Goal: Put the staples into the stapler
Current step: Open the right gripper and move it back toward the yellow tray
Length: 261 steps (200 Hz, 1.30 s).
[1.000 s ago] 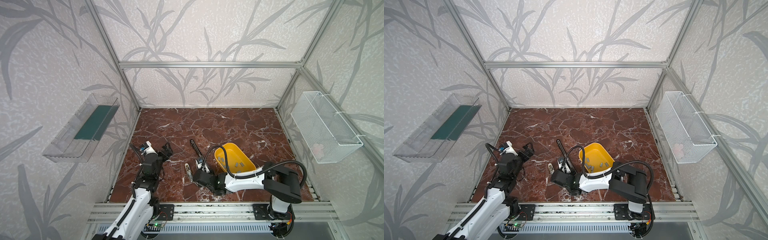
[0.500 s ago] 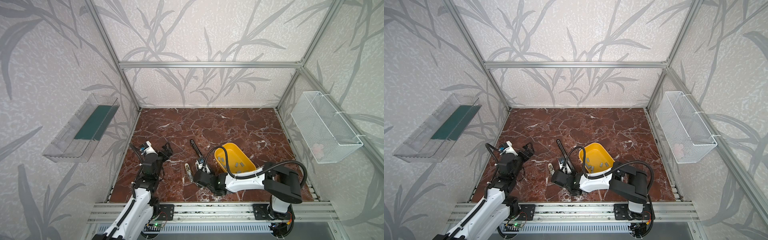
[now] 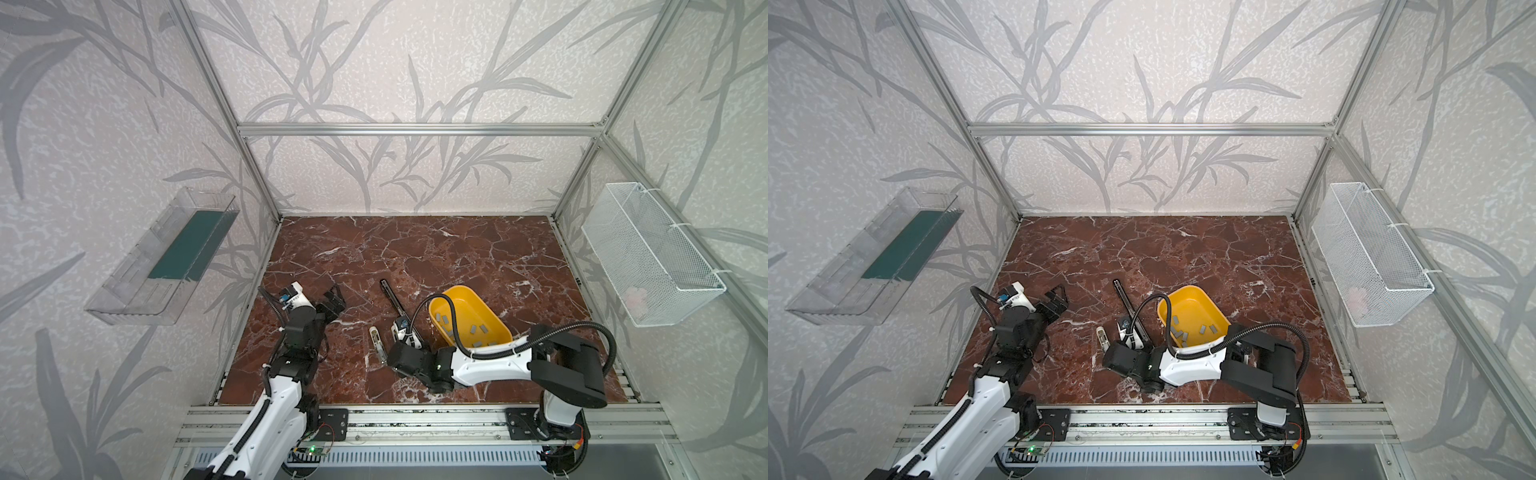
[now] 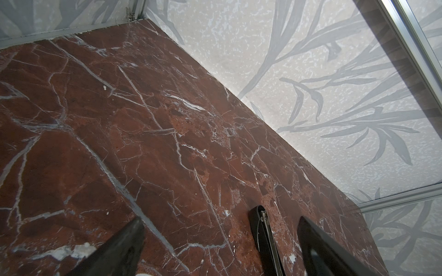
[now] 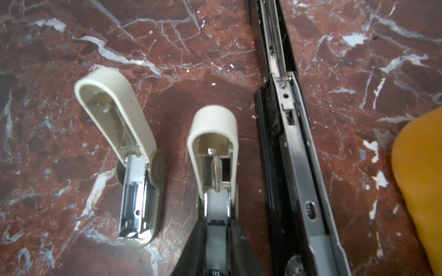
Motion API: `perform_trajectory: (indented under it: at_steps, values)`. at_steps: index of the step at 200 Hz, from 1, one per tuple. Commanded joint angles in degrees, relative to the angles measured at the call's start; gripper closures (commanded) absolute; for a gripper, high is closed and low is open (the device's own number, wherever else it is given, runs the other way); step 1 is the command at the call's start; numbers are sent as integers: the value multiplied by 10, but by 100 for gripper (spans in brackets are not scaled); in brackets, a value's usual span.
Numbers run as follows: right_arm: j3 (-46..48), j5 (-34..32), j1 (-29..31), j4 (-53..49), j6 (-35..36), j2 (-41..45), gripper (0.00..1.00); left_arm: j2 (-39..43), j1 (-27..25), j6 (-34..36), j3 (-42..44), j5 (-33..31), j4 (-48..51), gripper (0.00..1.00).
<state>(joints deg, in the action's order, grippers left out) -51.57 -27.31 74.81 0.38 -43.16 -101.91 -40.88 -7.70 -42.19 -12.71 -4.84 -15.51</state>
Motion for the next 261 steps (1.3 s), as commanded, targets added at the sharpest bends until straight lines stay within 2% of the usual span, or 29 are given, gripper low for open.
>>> perform_trajectory:
  at_steps: [1,60,116,146,202,261]
  values:
    - [9,8,5,-25,-2,14,73,5,3,-8,-13,-5,-11,1]
    - [17,1,5,-25,13,38,68,4,3,-8,-12,-4,-12,1]
    - [56,-20,5,8,63,136,68,1,3,-8,-11,-5,-14,1]
    - [32,-12,-1,6,97,105,71,3,3,-8,-12,-6,-11,1]
    - [-13,32,-25,-3,82,26,73,4,3,-9,-11,-4,-13,1]
    - [-15,38,-38,-5,77,11,74,6,3,-10,-12,-3,-11,1]
